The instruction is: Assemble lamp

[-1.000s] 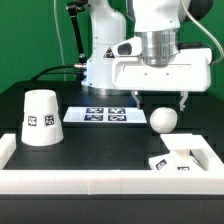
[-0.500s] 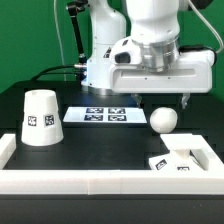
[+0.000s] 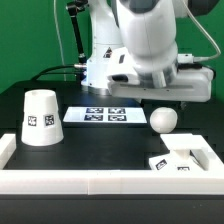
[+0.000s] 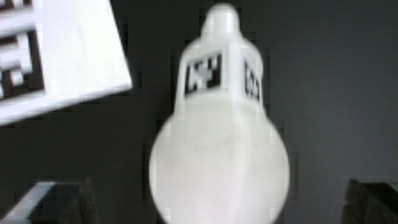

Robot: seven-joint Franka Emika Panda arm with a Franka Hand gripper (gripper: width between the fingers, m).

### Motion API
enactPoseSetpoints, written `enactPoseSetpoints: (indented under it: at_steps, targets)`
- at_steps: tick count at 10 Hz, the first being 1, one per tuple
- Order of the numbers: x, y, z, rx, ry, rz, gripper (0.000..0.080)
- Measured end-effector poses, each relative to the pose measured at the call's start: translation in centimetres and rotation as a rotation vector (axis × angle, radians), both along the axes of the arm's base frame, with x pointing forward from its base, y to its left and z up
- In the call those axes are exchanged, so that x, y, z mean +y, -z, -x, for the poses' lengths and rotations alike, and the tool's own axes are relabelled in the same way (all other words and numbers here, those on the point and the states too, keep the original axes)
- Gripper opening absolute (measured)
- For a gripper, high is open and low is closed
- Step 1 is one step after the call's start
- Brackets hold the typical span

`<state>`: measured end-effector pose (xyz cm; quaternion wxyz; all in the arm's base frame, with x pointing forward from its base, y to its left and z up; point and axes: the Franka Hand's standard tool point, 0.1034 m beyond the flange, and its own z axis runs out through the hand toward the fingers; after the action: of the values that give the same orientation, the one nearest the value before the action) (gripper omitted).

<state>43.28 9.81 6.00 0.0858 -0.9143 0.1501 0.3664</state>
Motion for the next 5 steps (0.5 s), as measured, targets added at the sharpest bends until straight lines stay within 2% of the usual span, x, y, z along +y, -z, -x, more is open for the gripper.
enactPoseSetpoints:
  at_steps: [1, 3, 5]
  targets:
    - [0.0, 0.6, -0.5, 0.034, -0.002, -0.01, 0.0699]
    - [-0.1, 1.5, 0.2, 0.135, -0.008, -0.033, 0.0699]
    - [0.1, 1.9, 0.3, 0.128, -0.011, -0.03, 0.0699]
